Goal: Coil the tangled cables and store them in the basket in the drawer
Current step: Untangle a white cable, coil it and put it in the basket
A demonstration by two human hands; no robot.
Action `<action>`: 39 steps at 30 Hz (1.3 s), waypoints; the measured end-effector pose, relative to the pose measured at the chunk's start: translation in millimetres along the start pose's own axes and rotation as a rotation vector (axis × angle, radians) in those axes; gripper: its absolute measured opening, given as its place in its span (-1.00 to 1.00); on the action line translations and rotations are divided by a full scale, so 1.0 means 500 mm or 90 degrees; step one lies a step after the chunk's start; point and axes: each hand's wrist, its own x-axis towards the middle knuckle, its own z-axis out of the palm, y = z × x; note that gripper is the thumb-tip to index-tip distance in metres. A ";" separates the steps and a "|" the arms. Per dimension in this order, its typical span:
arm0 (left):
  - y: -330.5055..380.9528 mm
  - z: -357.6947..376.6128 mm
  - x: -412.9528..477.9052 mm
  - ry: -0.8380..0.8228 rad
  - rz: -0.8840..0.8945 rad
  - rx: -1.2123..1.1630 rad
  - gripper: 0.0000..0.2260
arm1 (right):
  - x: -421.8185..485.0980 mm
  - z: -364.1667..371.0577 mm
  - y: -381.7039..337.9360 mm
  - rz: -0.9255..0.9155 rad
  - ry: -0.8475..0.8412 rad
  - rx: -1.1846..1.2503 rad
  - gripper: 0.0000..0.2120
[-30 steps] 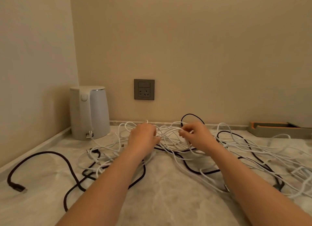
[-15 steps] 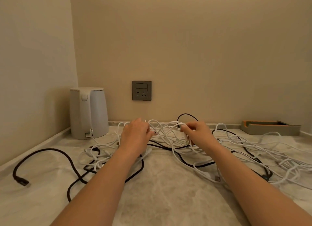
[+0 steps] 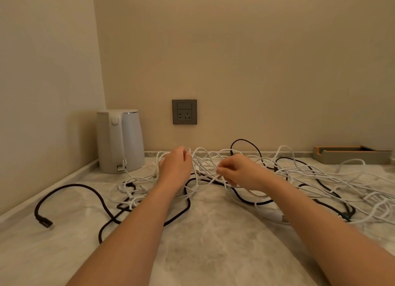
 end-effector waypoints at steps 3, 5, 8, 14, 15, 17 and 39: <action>0.007 -0.005 0.004 -0.005 -0.012 -0.087 -0.83 | 0.003 -0.004 -0.009 0.022 0.046 0.024 -0.81; 0.008 -0.011 0.012 -0.017 -0.049 -0.170 -0.88 | 0.003 -0.014 -0.010 0.033 0.134 0.052 -0.83; 0.005 -0.024 0.021 0.011 -0.120 -0.281 -0.91 | -0.002 -0.035 0.003 0.068 0.224 0.048 -0.80; -0.005 -0.045 0.026 0.140 -0.181 -0.344 -0.93 | -0.002 -0.059 0.047 0.126 0.441 0.043 -0.70; -0.007 -0.046 0.028 0.154 -0.182 -0.337 -0.92 | -0.001 -0.058 0.051 0.127 0.475 0.064 -0.66; -0.009 -0.045 0.029 0.166 -0.175 -0.290 -0.91 | 0.005 -0.052 0.054 0.126 0.510 0.093 -0.58; -0.011 -0.041 0.007 -0.016 0.216 0.243 -0.81 | 0.000 -0.060 0.047 0.140 0.530 -0.111 -0.89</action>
